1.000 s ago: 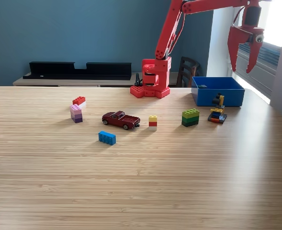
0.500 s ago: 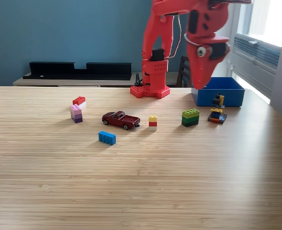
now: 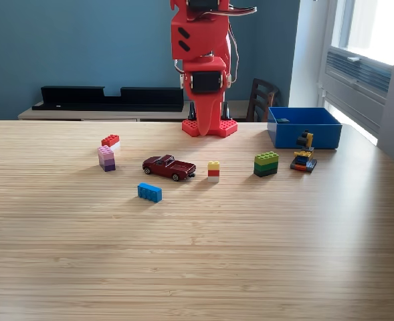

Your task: Grasp a lego block and put it in the bin.

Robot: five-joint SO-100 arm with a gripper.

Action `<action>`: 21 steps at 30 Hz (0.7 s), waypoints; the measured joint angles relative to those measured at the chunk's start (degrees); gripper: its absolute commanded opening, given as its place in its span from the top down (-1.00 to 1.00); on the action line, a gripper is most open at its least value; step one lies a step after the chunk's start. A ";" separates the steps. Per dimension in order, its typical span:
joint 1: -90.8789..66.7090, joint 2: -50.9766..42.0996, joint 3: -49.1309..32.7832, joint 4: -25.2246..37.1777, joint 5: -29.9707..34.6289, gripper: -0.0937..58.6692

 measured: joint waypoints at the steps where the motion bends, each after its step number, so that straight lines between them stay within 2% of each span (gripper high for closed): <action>1: 0.18 0.00 0.00 -0.18 0.00 0.99; 12: 1.58 0.00 0.00 -1.58 0.00 0.99; 17: 3.69 0.00 0.00 -1.58 1.93 0.99; 21: 7.29 0.00 -1.76 -1.58 6.42 0.99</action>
